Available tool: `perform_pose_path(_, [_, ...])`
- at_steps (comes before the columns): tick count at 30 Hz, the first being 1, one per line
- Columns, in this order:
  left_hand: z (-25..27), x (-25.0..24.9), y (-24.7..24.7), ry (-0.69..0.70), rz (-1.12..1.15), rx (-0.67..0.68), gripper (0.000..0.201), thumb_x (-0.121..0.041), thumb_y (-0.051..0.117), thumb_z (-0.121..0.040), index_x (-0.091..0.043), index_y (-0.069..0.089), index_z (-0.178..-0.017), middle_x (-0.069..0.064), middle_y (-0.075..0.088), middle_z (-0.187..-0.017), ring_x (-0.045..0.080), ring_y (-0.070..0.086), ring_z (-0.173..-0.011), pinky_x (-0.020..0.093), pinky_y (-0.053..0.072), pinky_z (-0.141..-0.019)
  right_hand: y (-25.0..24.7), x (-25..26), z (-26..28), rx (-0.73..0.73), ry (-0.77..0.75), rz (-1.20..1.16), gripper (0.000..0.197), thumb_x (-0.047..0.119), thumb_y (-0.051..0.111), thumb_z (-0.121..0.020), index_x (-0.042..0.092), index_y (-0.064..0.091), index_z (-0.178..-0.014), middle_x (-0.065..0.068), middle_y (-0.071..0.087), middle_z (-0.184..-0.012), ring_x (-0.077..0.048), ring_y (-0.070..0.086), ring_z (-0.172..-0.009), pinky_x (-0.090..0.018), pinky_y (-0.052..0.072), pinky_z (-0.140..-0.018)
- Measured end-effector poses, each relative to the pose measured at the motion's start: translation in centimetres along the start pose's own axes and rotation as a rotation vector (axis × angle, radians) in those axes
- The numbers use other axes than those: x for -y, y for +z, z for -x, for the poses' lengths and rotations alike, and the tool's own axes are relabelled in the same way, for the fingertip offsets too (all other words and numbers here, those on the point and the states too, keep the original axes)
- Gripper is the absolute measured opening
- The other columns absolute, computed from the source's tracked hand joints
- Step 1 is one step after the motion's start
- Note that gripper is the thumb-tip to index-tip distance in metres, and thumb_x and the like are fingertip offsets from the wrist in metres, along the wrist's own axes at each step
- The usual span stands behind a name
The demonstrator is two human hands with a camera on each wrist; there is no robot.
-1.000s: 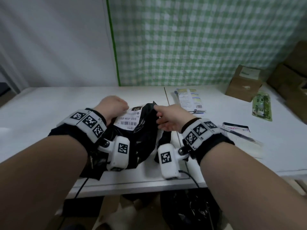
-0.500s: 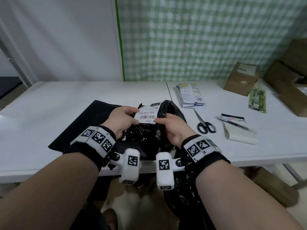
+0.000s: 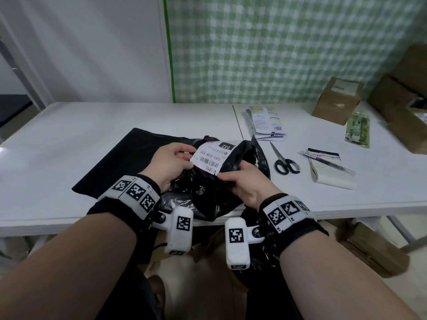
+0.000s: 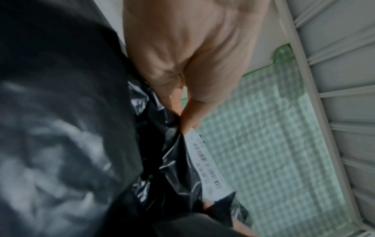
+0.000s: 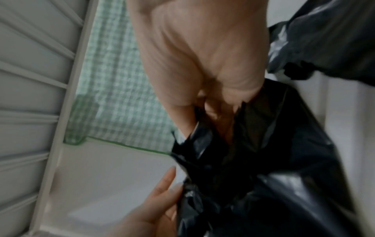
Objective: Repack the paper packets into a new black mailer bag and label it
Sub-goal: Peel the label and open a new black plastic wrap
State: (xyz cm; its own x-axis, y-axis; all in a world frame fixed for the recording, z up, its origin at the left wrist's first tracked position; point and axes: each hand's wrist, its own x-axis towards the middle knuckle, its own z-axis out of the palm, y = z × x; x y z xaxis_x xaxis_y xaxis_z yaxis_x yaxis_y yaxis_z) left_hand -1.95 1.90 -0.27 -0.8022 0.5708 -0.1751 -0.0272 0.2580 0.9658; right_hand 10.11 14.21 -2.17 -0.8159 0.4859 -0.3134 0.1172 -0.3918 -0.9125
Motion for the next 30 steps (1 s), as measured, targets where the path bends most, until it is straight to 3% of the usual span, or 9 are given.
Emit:
perform_pose_path(2, [0.2, -0.3, -0.2, 0.005, 0.015, 0.003, 0.038, 0.015, 0.059, -0.077, -0.008, 0.062, -0.107, 0.01, 0.065, -0.085, 0.02, 0.06, -0.068, 0.021, 0.053, -0.053, 0.1, -0.3, 0.0, -0.152, -0.058, 0.07, 0.051, -0.013, 0.064, -0.075, 0.008, 0.052, -0.121, -0.01, 0.068, -0.106, -0.02, 0.064, -0.092, -0.035, 0.054, -0.084])
perform_pose_path(4, [0.4, -0.6, -0.4, -0.002, -0.008, -0.001, 0.035, 0.01, 0.063, -0.078, -0.013, 0.061, -0.105, 0.008, 0.063, -0.08, 0.015, 0.054, -0.058, 0.013, 0.042, -0.039, 0.1, -0.2, 0.1, -0.338, -0.157, 0.208, 0.058, -0.005, 0.073, -0.07, 0.014, 0.045, -0.118, -0.003, 0.063, -0.095, -0.016, 0.06, -0.086, -0.035, 0.051, -0.088])
perform_pose_path(7, [0.7, -1.1, -0.6, 0.0, -0.023, 0.003, 0.033, 0.005, 0.066, -0.077, -0.014, 0.061, -0.103, 0.007, 0.063, -0.076, 0.012, 0.053, -0.053, 0.012, 0.04, -0.039, 0.0, 0.7, 0.5, -0.566, -0.353, 0.518, 0.064, 0.009, 0.078, -0.064, 0.02, 0.042, -0.116, 0.002, 0.047, -0.098, -0.016, 0.049, -0.09, -0.026, 0.043, -0.084])
perform_pose_path(9, [0.9, -1.5, -0.6, 0.012, 0.013, -0.008, 0.033, 0.006, 0.064, -0.078, -0.013, 0.061, -0.104, 0.006, 0.063, -0.074, 0.007, 0.057, -0.048, 0.012, 0.044, -0.042, 0.2, 1.5, 0.8, -0.644, -0.498, 0.729, 0.054, 0.012, 0.075, -0.065, 0.02, 0.049, -0.111, 0.001, 0.043, -0.102, -0.014, 0.042, -0.094, -0.02, 0.034, -0.08])
perform_pose_path(12, [1.2, -2.2, -0.5, 0.044, 0.072, -0.002, 0.034, 0.007, 0.063, -0.078, -0.012, 0.061, -0.107, 0.006, 0.065, -0.076, 0.011, 0.057, -0.056, 0.02, 0.047, -0.055, 1.2, 2.7, 1.2, -0.49, -0.59, 0.89, 0.018, 0.012, 0.067, -0.073, 0.02, 0.067, -0.09, 0.003, 0.059, -0.085, -0.011, 0.052, -0.085, -0.023, 0.041, -0.079])
perform_pose_path(15, [1.7, -2.8, -0.3, 0.08, 0.119, 0.025, 0.03, 0.007, 0.064, -0.079, -0.014, 0.062, -0.1, -0.001, 0.069, -0.066, 0.01, 0.061, -0.053, 0.021, 0.052, -0.057, 2.3, 3.2, 1.5, -0.327, -0.53, 0.884, 0.007, 0.018, 0.068, -0.077, 0.019, 0.073, -0.08, 0.004, 0.069, -0.075, -0.008, 0.062, -0.074, -0.02, 0.047, -0.076])
perform_pose_path(19, [2.5, -3.4, 0.0, 0.141, 0.136, 0.078, 0.027, 0.007, 0.063, -0.08, -0.017, 0.061, -0.091, -0.004, 0.07, -0.058, 0.004, 0.063, -0.05, 0.018, 0.054, -0.053, 2.7, 3.0, 1.8, -0.274, -0.487, 0.767, 0.01, 0.029, 0.073, -0.076, 0.021, 0.073, -0.081, 0.004, 0.069, -0.075, -0.007, 0.064, -0.074, -0.019, 0.05, -0.077])
perform_pose_path(24, [3.0, -3.6, 0.1, 0.205, 0.107, 0.119, 0.026, 0.006, 0.066, -0.079, -0.017, 0.061, -0.09, -0.002, 0.07, -0.065, 0.006, 0.065, -0.056, 0.024, 0.054, -0.063, 3.0, 2.7, 2.3, -0.279, -0.466, 0.682, 0.012, 0.035, 0.072, -0.074, 0.029, 0.065, -0.065, 0.002, 0.07, -0.07, -0.016, 0.07, -0.074, -0.041, 0.058, -0.077])
perform_pose_path(30, [3.6, -3.9, 0.6, 0.284, 0.018, 0.148, 0.028, 0.007, 0.068, -0.077, -0.017, 0.059, -0.089, -0.005, 0.071, -0.059, 0.003, 0.065, -0.057, 0.017, 0.055, -0.063, 2.8, 3.4, 3.8, -0.313, -0.572, 0.901, 0.016, 0.028, 0.063, -0.08, 0.017, 0.075, -0.081, -0.001, 0.073, -0.077, -0.017, 0.068, -0.079, -0.032, 0.055, -0.079])
